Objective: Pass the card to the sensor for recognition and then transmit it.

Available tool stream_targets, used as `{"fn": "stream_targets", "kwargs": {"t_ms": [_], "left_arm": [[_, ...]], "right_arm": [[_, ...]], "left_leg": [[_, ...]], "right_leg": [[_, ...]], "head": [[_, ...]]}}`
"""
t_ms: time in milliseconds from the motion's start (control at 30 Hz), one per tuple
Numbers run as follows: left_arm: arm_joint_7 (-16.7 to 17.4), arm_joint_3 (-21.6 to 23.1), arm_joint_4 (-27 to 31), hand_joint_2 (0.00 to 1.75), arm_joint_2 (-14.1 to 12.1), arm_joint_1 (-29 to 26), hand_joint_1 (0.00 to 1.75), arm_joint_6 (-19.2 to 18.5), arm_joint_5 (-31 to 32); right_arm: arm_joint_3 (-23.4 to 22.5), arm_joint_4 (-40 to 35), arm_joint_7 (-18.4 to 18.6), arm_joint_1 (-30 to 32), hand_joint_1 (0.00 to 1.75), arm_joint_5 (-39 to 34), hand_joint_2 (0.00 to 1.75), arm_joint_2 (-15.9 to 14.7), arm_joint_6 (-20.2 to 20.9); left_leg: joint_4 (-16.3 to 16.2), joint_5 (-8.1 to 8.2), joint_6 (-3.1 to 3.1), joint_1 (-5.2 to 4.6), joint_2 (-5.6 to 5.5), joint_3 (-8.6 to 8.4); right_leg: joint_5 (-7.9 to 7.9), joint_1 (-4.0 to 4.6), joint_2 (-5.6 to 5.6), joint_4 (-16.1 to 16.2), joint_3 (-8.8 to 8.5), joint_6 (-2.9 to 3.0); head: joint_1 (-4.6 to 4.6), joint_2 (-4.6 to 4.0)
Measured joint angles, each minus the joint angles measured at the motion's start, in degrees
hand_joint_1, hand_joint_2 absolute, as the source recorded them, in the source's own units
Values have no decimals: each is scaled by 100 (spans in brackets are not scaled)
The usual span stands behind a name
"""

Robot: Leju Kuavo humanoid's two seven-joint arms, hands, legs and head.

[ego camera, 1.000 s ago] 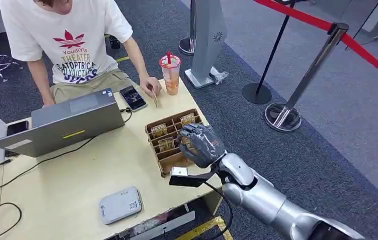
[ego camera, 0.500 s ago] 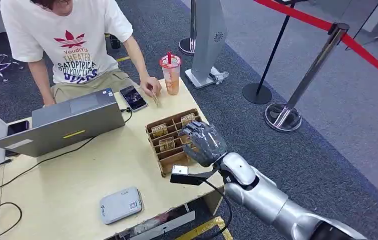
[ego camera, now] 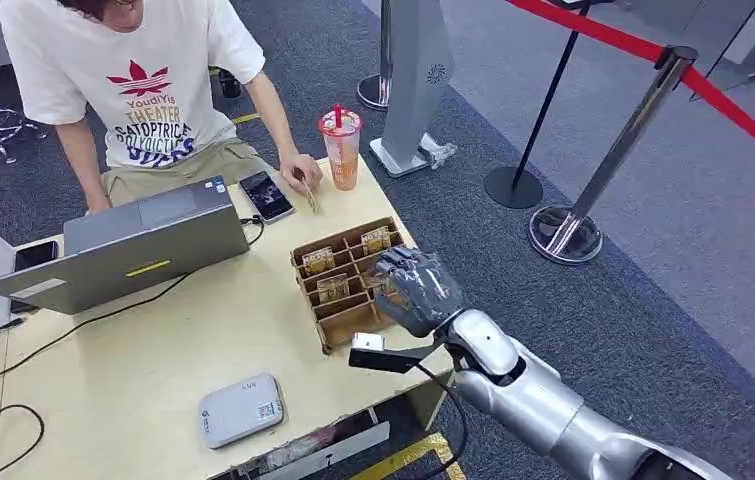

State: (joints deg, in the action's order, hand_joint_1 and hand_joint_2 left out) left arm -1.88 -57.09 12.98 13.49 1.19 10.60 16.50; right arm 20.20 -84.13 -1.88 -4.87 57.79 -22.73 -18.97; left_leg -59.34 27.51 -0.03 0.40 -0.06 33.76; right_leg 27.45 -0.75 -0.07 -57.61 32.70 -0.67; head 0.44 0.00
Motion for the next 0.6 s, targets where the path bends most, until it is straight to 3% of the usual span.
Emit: {"fn": "stream_targets", "kwargs": {"t_ms": [400, 600], "left_arm": [[39, 0, 0, 0, -74, 2, 0, -50, 100], [46, 2, 0, 0, -105, 7, 0, -68, 155]], "right_arm": [[-175, 216, 53, 18, 87, 168, 175, 2, 50], [-186, 553, 51, -179, 80, 190, 175, 39, 127]], "left_leg": [[0, 1, 2, 0, 0, 1], [0, 1, 2, 0, 0, 2]], "right_leg": [[0, 0, 1, 0, -1, 0], [0, 0, 0, 0, -1, 0]], "head": [[2, 0], [2, 0]]}}
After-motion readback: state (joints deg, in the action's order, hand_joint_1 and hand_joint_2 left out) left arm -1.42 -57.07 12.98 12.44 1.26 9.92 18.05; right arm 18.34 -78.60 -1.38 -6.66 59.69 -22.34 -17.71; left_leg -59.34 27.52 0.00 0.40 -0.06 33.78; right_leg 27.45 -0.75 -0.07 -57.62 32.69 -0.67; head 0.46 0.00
